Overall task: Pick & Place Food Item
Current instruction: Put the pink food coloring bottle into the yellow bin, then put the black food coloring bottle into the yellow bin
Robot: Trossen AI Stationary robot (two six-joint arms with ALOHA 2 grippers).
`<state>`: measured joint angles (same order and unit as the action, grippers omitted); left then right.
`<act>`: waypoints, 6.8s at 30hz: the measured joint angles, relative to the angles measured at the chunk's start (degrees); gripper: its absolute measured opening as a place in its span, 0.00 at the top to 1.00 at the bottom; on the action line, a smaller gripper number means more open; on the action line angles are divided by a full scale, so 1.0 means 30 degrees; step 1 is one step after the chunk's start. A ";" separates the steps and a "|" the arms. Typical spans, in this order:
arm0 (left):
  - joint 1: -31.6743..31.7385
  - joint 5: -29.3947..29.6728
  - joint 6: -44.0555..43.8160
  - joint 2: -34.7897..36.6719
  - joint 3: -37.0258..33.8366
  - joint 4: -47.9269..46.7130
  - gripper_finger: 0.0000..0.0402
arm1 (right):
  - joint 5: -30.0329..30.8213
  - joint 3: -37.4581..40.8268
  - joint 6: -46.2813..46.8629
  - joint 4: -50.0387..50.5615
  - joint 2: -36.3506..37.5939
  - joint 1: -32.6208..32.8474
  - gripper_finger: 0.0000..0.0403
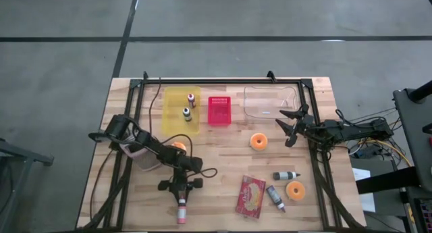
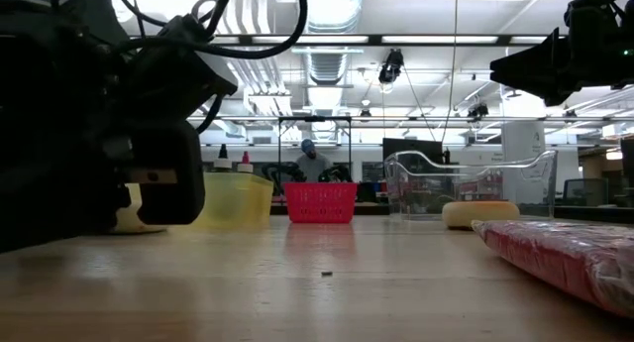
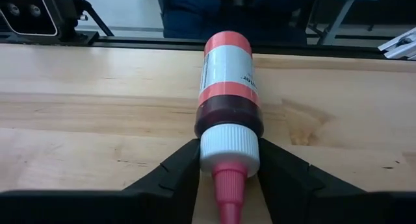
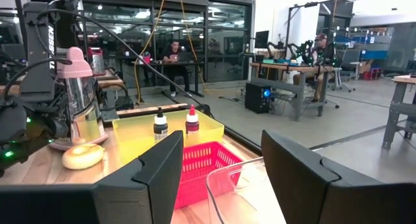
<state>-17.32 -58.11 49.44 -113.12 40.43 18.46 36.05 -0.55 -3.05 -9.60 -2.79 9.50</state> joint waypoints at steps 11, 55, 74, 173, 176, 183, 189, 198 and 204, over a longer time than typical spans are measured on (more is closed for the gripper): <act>0.0045 -0.0218 -0.0004 0.0007 0.0014 0.0300 0.64 | 0.0000 0.0006 0.0000 0.0006 0.0000 0.0000 0.50; 0.0437 0.2091 -0.3816 0.2710 0.2088 -0.3434 0.68 | 0.0000 0.0005 0.0000 0.0026 0.0000 0.0000 0.50; 0.4204 1.0169 -1.0753 0.7387 1.0781 -1.9284 0.67 | 0.0000 0.0004 0.0000 0.0139 0.0000 -0.0007 0.50; 1.6291 1.5644 -1.8627 0.5690 0.9174 -3.2010 0.65 | 0.0000 0.0006 0.0000 0.0137 0.0000 0.0000 0.50; 1.6454 1.5644 -1.8855 0.5690 0.9344 -3.1980 0.63 | -0.0007 -0.0001 0.0000 0.0137 0.0000 -0.0007 0.50; 1.6524 1.5629 -1.8932 0.5690 0.9412 -3.1694 0.55 | 0.0000 0.0006 0.0000 0.0136 0.0000 -0.0001 0.50; 1.6524 1.5476 -1.9054 0.5690 0.9398 -3.1646 0.49 | 0.0000 0.0006 0.0000 0.0137 0.0000 -0.0004 0.50; 1.6524 1.5433 -1.9041 0.5697 1.0500 -3.2128 0.48 | 0.0000 0.0000 0.0000 0.0137 0.0000 -0.0006 0.50; 1.6524 1.6059 -1.8793 0.5712 1.2099 -3.2891 0.49 | 0.0000 0.0002 0.0000 0.0137 0.0000 -0.0006 0.50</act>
<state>32.25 -9.93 -6.94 -95.98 76.72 -80.21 36.05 -0.55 -3.05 -9.19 -2.79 9.48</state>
